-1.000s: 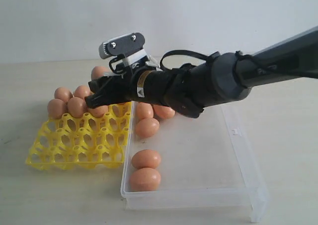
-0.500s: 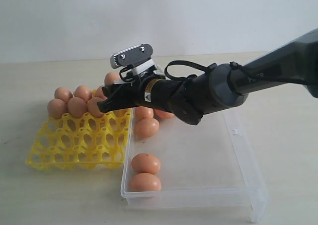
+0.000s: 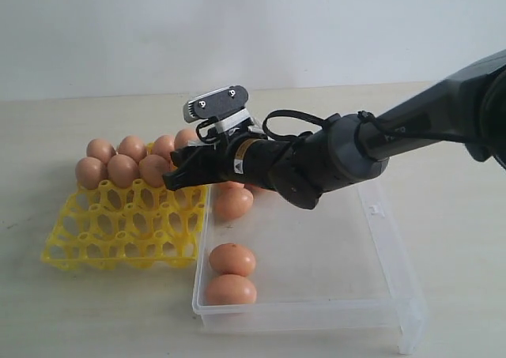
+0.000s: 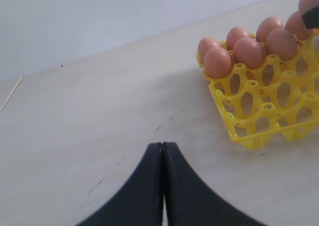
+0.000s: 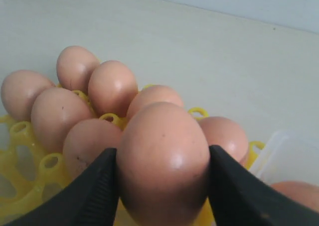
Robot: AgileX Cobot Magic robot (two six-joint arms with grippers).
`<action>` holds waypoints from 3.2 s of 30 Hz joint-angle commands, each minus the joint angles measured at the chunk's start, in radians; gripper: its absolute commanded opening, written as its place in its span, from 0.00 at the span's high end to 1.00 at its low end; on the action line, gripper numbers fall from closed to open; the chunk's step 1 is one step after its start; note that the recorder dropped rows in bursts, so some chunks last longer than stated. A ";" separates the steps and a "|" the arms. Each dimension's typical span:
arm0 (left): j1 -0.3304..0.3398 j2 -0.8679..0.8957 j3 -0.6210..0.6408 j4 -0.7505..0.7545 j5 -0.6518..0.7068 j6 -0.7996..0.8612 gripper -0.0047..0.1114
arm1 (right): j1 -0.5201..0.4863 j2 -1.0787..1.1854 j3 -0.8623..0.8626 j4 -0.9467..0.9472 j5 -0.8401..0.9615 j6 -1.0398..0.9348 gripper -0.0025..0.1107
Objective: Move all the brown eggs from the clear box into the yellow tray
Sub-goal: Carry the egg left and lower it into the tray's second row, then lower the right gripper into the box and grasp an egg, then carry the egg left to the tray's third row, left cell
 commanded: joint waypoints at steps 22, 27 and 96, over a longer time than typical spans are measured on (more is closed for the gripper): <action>-0.004 -0.006 -0.004 0.000 -0.008 -0.005 0.96 | -0.003 -0.128 -0.003 -0.008 0.105 0.001 0.40; -0.004 -0.006 -0.004 0.000 -0.008 -0.005 0.96 | 0.008 -0.348 -0.003 -0.003 0.605 0.001 0.42; -0.004 -0.006 -0.004 0.000 -0.008 -0.005 0.96 | 0.055 -0.367 0.010 0.264 0.524 -0.857 0.98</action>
